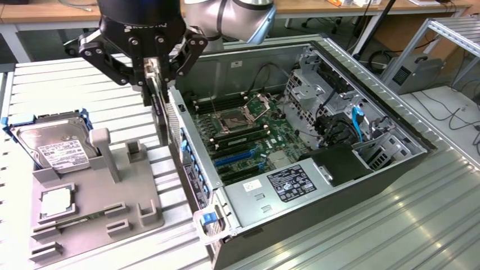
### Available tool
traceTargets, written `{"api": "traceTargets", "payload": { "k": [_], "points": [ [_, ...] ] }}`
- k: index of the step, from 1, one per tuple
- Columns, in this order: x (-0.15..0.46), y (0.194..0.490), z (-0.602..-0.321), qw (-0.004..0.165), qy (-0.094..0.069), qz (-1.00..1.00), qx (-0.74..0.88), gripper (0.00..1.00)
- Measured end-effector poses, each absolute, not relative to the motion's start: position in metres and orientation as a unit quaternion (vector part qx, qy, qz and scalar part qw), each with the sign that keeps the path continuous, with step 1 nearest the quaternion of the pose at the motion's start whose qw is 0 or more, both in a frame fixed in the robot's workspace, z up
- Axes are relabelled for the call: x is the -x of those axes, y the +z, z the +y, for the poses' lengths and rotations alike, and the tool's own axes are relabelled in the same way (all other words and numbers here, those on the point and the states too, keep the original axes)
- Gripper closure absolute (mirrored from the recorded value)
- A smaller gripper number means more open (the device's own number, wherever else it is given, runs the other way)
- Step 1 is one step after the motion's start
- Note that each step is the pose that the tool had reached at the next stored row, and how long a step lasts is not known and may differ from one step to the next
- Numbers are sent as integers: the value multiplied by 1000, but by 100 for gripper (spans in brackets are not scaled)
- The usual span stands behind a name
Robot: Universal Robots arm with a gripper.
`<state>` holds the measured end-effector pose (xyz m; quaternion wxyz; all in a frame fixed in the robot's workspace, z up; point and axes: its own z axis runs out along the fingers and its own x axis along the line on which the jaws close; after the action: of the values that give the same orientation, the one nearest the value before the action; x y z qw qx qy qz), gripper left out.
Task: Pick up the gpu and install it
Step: 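Pick up the gpu and move the gpu toward the slot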
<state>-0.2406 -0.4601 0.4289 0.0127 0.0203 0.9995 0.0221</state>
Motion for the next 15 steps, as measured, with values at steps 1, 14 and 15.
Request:
{"api": "traceTargets", "payload": {
  "k": [1, 14, 15],
  "points": [
    [238, 429, -460, 13, 22, 999, -20, 73],
    [197, 429, -460, 13, 22, 999, -20, 73],
    [194, 429, -460, 13, 22, 999, -20, 73]
  ]
}}
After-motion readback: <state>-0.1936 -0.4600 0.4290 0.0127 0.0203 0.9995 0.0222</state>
